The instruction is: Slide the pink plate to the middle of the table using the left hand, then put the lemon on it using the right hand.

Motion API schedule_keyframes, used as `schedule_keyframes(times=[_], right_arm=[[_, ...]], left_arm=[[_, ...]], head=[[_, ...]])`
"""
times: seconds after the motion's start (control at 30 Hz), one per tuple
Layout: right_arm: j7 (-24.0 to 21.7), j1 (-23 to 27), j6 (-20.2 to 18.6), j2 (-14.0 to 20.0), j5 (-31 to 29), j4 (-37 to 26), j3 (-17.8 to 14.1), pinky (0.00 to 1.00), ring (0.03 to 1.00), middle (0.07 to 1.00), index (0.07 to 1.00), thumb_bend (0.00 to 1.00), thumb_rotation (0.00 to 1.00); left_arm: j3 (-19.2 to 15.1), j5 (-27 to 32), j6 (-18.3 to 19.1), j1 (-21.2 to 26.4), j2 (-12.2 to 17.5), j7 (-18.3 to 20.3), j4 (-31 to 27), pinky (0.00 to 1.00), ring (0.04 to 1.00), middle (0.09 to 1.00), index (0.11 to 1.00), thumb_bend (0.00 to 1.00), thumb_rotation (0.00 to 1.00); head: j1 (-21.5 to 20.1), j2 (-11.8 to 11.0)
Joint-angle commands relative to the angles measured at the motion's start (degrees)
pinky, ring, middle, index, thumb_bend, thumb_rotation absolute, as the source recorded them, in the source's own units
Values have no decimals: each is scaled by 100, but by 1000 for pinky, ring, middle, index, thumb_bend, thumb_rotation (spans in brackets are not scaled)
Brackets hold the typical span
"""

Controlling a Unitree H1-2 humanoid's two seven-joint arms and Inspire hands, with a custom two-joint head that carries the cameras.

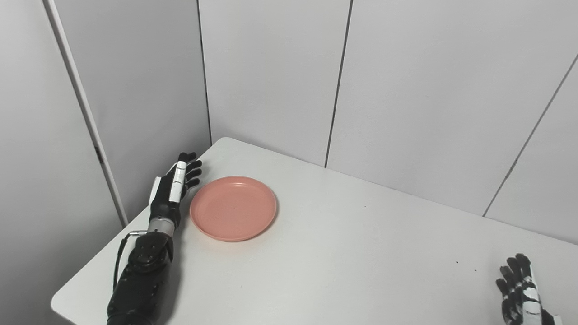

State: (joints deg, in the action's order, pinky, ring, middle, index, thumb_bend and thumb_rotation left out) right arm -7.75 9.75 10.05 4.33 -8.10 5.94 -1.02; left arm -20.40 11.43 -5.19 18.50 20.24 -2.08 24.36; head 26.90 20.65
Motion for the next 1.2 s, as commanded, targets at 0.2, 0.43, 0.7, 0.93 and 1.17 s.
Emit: schedule_keyframes(times=[0.2,0.43,0.7,0.93,1.17], right_arm=[[19,-109,40,-6,-12,-4,-41,1000,1000,1000,1000,745,1000],[48,-128,-14,-34,8,-83,-39,1000,1000,1000,1000,727,1000],[64,-157,-81,-76,29,-181,-25,1000,1000,1000,1000,734,1000],[179,-205,-339,-141,86,-422,-36,1000,1000,1000,1000,705,1000],[261,-204,-316,-188,135,-431,-36,1000,1000,1000,1000,642,1000]], left_arm=[[231,-54,-246,134,-47,141,-121,854,856,853,844,774,1000],[435,-117,-89,62,-193,85,-346,865,858,849,833,762,1000],[601,-201,13,-66,-348,83,-634,858,846,834,820,747,1000],[772,-243,-166,-128,-465,137,-618,839,849,843,829,724,1000],[914,-266,-71,-218,-640,155,-728,838,846,844,835,741,1000]], head=[[-10,48],[-32,72],[-130,120],[-349,224],[-656,413]])
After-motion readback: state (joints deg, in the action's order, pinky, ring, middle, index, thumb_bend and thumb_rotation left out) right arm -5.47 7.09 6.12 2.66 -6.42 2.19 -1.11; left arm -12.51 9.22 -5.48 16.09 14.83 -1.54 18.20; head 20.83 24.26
